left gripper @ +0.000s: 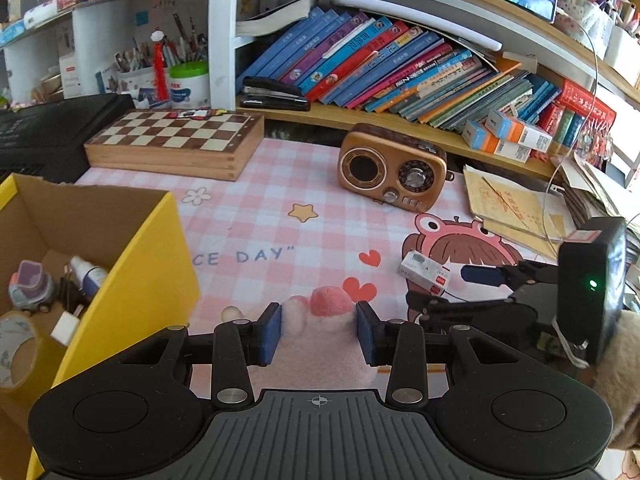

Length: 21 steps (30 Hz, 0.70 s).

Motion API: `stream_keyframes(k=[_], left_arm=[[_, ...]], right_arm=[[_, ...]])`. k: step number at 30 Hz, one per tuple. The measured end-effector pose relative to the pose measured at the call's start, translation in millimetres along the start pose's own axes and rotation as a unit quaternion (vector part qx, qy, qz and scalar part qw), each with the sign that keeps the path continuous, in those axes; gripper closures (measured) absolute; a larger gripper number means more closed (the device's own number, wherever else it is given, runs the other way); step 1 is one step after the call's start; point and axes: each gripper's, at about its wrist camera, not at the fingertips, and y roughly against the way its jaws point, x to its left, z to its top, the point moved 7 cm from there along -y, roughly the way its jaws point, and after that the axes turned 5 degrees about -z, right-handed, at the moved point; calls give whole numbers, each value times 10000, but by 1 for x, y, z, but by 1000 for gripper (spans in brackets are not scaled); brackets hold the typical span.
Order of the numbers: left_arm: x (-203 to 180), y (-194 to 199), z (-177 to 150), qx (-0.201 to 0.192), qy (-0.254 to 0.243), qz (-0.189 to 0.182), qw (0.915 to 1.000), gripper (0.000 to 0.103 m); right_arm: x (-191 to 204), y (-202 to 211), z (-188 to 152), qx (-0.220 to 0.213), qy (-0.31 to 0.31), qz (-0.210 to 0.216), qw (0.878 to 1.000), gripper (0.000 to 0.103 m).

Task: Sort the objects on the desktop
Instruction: 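Grasp the pink plush pig with the left tool while the right tool grasps the white card pack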

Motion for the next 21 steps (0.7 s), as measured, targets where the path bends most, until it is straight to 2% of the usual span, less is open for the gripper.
stream_keyframes(k=[6,14,16,21], left_arm=[[3,15,-2,-59,87,41,9999,65],[8,27,-5,-78,243,41,9997,65],[8,30,-6,-98,277,33,9996,65],[6,35,-6,-149,295,-17,9995,65]], right_arm=[[-3,-9,4,10,-120,109,9999,41],[2,-20,10,-24,-73,137,9999,44],[2,-21,11,-33,-75,113,9999,49],[2,-17,9,-62,-3,80,9999,73]])
